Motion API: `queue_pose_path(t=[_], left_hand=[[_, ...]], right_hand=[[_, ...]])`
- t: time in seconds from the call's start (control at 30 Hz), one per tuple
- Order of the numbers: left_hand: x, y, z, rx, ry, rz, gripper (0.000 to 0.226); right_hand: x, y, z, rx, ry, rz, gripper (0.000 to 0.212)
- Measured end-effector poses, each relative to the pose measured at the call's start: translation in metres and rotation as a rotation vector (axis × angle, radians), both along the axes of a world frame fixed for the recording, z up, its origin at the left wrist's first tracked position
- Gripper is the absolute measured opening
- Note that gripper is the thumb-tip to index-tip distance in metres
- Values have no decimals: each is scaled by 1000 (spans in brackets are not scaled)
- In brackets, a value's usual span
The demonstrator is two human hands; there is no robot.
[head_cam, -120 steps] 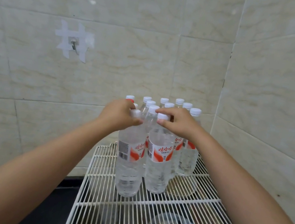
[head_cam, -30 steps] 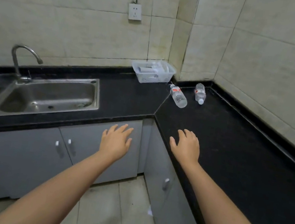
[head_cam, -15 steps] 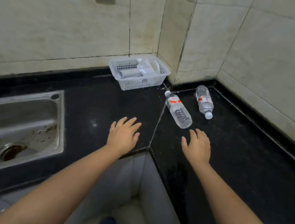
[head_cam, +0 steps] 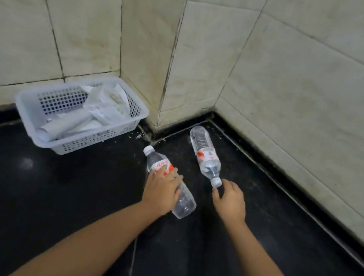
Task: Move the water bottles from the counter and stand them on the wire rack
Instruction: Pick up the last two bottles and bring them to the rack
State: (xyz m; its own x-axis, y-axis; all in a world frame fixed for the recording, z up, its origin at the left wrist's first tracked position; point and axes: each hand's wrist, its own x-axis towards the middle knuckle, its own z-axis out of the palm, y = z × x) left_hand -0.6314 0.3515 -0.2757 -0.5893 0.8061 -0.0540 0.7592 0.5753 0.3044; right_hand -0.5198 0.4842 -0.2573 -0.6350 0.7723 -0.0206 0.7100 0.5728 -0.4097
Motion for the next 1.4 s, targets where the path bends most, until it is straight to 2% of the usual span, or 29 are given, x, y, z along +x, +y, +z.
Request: queue_pose_path(t=[0.13,0.33,0.47,0.6,0.73,0.87,0.93,1.0,1.07,1.13,1.17,1.23,1.27,1.4], left_hand=[[-21,29,-17,-51,-77,38,44],[-35,28,-45,135,5,-19,34],[-40,24,-42,157,-190,-25,60],[-46,13,-44,233,-217,-3,57],[-43,-1,-36,202,-279,-20,36],[-36,-14,-22,58,-352,-226,51],[-27,-23,-19,-2,-379,-359,59],[-15,-36,-22,29,-366,-460,67],[0,-49,-26,120,-342,-447,76],[10,-60,-24,98,-370,-243,83],[13,-62,-21,67,-395,-110,87],[16,-65,-20,42,-426,82,94],[17,-67,-20,38,-431,131,95],[21,-73,-19,-33,-381,156,90]], right_hand=[[-62,46,-14,-64,-59,49,49],[-126,76,-42,-52,-206,26,73],[-115,83,-44,-43,-208,82,77],[-73,75,-35,-128,-290,170,87],[-11,53,-24,-82,-421,399,73],[39,22,-19,-7,-520,694,64],[56,7,-22,17,-509,831,53],[72,-5,-28,-18,-464,875,47],[85,-16,-30,-120,-298,759,47],[89,-27,-27,-212,10,420,42],[86,-32,-25,-226,84,204,42],[74,-42,-23,-276,29,-118,55],[65,-47,-24,-313,-26,-194,65],[33,-63,-30,-310,-194,-285,82]])
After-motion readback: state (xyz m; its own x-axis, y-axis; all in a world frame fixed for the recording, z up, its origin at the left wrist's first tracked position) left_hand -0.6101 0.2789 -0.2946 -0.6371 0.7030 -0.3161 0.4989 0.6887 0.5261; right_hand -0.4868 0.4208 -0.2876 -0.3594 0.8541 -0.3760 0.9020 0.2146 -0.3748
